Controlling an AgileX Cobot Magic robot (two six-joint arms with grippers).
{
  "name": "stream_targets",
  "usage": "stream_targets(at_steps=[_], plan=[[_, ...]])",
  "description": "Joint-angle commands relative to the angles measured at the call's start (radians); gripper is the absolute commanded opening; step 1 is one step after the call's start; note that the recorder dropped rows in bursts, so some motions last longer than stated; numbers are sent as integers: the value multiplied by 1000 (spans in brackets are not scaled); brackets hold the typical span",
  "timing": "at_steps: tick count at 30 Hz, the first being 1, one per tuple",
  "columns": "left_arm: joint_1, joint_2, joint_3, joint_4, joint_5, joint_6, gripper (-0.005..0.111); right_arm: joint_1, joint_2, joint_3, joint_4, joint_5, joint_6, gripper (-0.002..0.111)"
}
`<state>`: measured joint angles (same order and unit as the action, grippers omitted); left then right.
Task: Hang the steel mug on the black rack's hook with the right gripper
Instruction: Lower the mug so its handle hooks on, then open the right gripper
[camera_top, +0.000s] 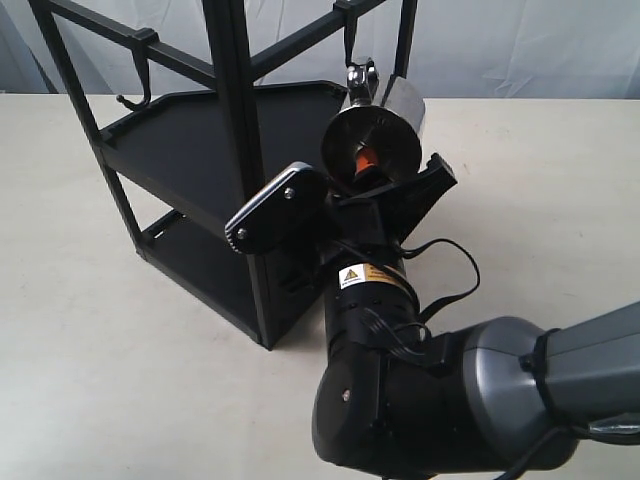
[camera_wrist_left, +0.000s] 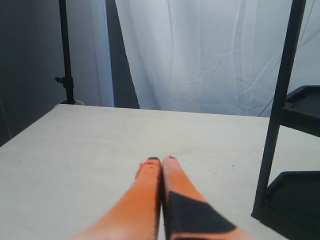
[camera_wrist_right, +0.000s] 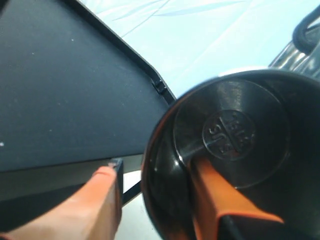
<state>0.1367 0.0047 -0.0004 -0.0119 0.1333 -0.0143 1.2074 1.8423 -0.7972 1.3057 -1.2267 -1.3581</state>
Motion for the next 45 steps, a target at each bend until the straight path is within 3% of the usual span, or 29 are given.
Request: stream_targets(at_steps=[1, 17, 23, 45], plan=[[-9, -5, 0, -11, -5, -2, 2, 1, -4, 3, -26, 6, 8, 42], [-9, -5, 0, -11, -5, -2, 2, 10, -18, 3, -29, 6, 60, 43], [-9, -5, 0, -11, -5, -2, 2, 10, -46, 3, -49, 6, 42, 62], [-9, -5, 0, -11, -5, -2, 2, 71, -46, 5, 7, 6, 22, 59]])
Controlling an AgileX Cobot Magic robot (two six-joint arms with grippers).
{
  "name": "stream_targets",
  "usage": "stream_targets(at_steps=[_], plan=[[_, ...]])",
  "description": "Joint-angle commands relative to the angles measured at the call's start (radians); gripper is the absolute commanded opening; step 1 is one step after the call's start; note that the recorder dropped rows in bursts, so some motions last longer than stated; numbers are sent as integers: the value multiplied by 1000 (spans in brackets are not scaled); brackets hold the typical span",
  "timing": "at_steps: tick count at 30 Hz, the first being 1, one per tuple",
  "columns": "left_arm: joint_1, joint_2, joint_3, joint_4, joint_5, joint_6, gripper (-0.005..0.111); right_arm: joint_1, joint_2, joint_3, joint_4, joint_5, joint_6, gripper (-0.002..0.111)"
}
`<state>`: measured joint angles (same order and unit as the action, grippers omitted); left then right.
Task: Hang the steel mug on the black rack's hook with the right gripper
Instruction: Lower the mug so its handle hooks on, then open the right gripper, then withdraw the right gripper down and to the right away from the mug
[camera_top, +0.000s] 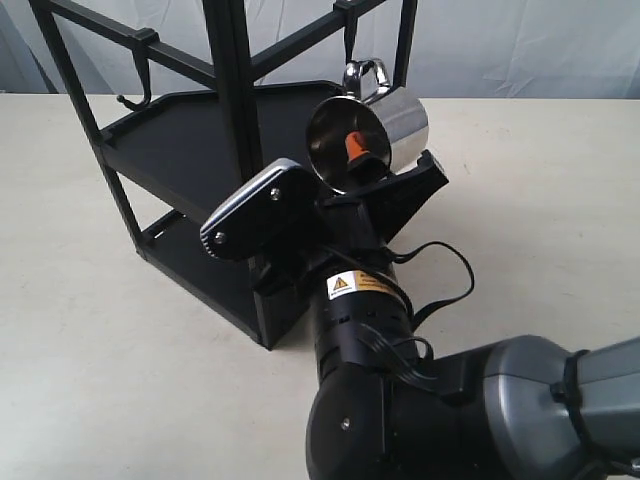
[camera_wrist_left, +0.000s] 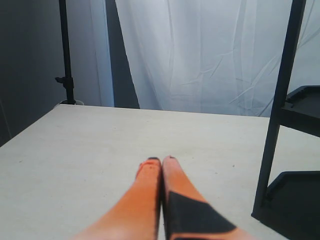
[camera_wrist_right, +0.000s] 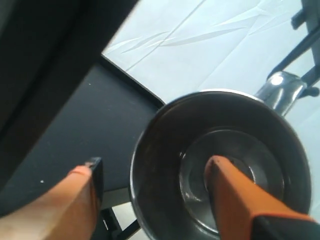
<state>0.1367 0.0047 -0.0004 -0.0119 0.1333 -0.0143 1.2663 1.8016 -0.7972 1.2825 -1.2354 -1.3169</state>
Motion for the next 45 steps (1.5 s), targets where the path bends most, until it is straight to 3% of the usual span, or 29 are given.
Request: stream_targets(at_steps=[1, 25, 36, 45], plan=[[-9, -5, 0, -11, -5, -2, 2, 12, -5, 5, 30, 14, -19, 59], [-9, -5, 0, -11, -5, -2, 2, 133, -5, 5, 81, 14, -74, 59], [-9, -5, 0, -11, -5, -2, 2, 261, -136, 7, 406, 14, -116, 59], [-9, -5, 0, -11, -5, -2, 2, 258, -394, 97, 462, 14, -141, 35]])
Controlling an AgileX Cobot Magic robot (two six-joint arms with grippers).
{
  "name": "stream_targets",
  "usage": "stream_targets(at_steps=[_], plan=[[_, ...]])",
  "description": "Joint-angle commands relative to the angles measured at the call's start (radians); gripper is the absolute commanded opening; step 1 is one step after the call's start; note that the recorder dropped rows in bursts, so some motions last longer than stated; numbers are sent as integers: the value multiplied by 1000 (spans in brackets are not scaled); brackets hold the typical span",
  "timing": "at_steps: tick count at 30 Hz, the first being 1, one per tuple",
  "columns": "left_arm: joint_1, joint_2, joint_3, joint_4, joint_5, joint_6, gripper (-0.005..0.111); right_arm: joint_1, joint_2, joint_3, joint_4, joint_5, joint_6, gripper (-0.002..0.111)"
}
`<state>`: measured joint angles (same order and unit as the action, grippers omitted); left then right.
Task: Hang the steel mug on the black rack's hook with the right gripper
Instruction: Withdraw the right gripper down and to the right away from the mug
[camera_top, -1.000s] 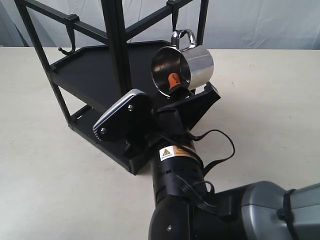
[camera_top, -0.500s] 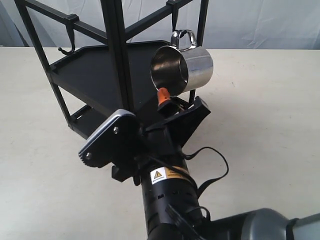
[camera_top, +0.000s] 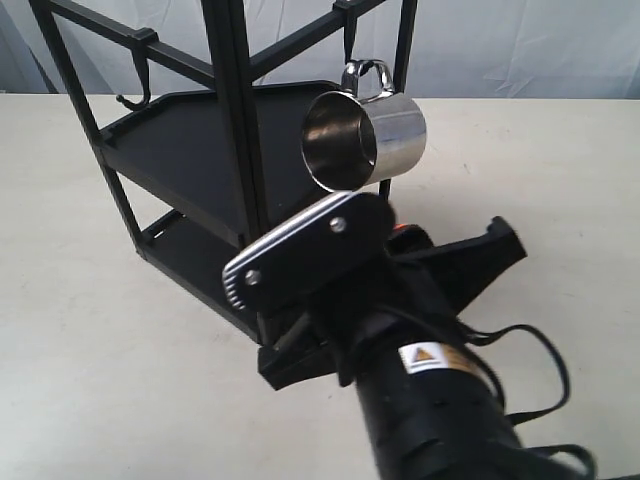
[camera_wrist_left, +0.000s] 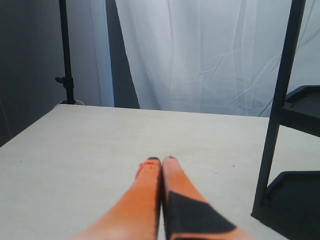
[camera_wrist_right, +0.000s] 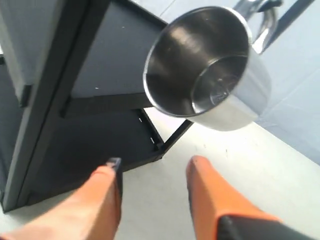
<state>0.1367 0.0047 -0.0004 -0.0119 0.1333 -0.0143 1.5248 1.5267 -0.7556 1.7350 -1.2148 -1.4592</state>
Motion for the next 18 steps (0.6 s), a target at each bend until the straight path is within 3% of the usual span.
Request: stream_targets(at_steps=[1, 11, 18], plan=[[-9, -5, 0, -11, -5, -2, 2, 0, -170, 80, 9, -6, 16, 35], [-9, -5, 0, -4, -5, -2, 2, 0, -583, 193, 9, -6, 50, 35], [-9, -5, 0, 3, -5, -2, 2, 0, -673, 191, 9, -6, 50, 35]])
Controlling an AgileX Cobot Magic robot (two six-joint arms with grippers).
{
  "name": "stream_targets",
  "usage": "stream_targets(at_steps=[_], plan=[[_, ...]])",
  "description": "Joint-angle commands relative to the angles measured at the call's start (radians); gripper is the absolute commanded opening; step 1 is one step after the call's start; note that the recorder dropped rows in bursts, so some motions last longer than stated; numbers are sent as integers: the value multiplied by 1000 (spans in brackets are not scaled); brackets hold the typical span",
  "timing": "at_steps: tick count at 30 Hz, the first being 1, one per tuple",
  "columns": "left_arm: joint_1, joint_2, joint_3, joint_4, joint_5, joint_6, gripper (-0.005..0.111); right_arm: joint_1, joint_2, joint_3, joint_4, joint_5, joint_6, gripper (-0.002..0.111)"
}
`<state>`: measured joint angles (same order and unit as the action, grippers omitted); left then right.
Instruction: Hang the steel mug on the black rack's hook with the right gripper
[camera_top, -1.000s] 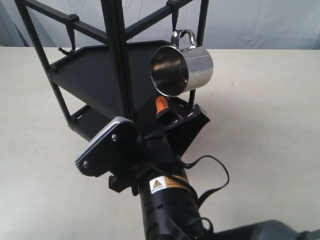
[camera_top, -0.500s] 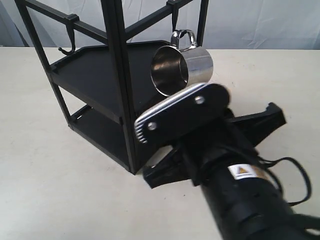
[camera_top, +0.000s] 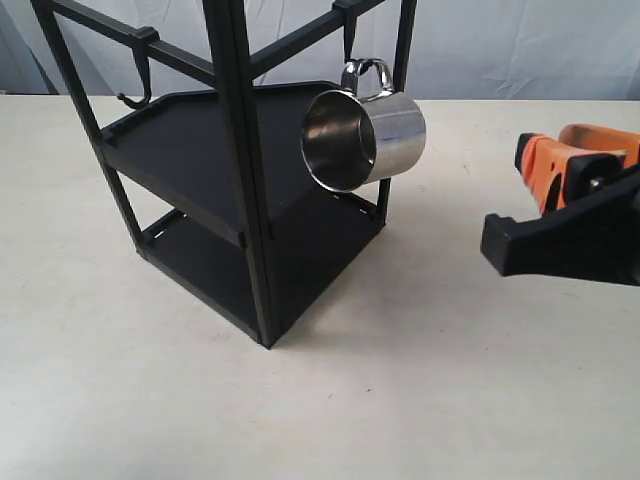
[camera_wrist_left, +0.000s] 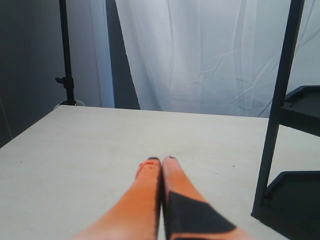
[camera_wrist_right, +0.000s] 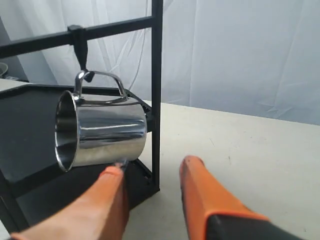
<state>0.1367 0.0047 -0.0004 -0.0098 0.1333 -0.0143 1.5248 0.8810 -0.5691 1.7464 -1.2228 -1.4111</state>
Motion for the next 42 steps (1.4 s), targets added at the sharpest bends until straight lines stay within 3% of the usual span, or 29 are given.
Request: stream_targets(at_steps=[1, 5, 7, 9, 12, 17, 22, 26, 30, 42], plan=[[-9, -5, 0, 1, -5, -2, 2, 0, -27, 4, -2, 2, 2, 35], [-9, -5, 0, 3, -5, -2, 2, 0, -29, 4, -2, 2, 5, 35], [-9, -5, 0, 3, -5, -2, 2, -4, -79, 4, -2, 2, 115, 35], [-9, -5, 0, 3, -5, -2, 2, -69, -150, 4, -2, 2, 188, 35], [-9, -5, 0, 3, -5, -2, 2, -349, -217, 4, -2, 54, 259, 35], [-9, -5, 0, 3, -5, -2, 2, -908, -321, 29, -2, 760, 113, 35], [-9, -5, 0, 3, -5, -2, 2, -1267, -452, 136, -2, 1145, 117, 35], [-9, -5, 0, 3, -5, -2, 2, -1482, -587, 236, -2, 1304, 204, 35], [-9, -5, 0, 3, -5, -2, 2, -1561, -647, 273, -2, 1351, 308, 35], [-9, -5, 0, 3, -5, -2, 2, -1563, -654, 352, -2, 1514, 641, 35]])
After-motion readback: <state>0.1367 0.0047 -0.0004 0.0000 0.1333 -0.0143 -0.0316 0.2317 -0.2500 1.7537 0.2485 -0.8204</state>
